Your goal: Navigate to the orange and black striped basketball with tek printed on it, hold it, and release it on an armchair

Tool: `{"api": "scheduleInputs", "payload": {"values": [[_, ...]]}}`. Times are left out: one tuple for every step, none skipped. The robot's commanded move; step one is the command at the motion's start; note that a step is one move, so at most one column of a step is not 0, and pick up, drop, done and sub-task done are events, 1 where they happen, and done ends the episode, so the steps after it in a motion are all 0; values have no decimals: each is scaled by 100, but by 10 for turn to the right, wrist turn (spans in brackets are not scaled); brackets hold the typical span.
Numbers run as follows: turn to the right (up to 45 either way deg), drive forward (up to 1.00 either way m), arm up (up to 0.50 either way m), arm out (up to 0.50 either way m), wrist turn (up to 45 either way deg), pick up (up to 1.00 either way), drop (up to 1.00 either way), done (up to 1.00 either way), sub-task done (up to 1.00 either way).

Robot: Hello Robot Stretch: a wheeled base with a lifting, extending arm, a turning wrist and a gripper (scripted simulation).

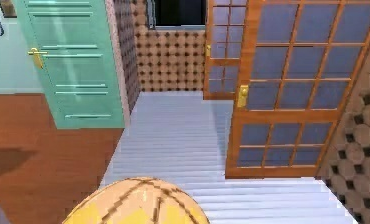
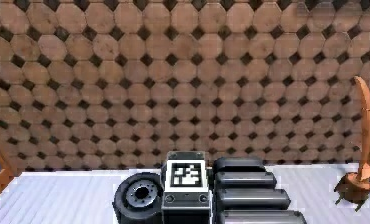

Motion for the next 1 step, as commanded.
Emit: {"api": "scheduleInputs", "payload": {"values": [[0,100,0,0,0,0,0,0,0]]}}
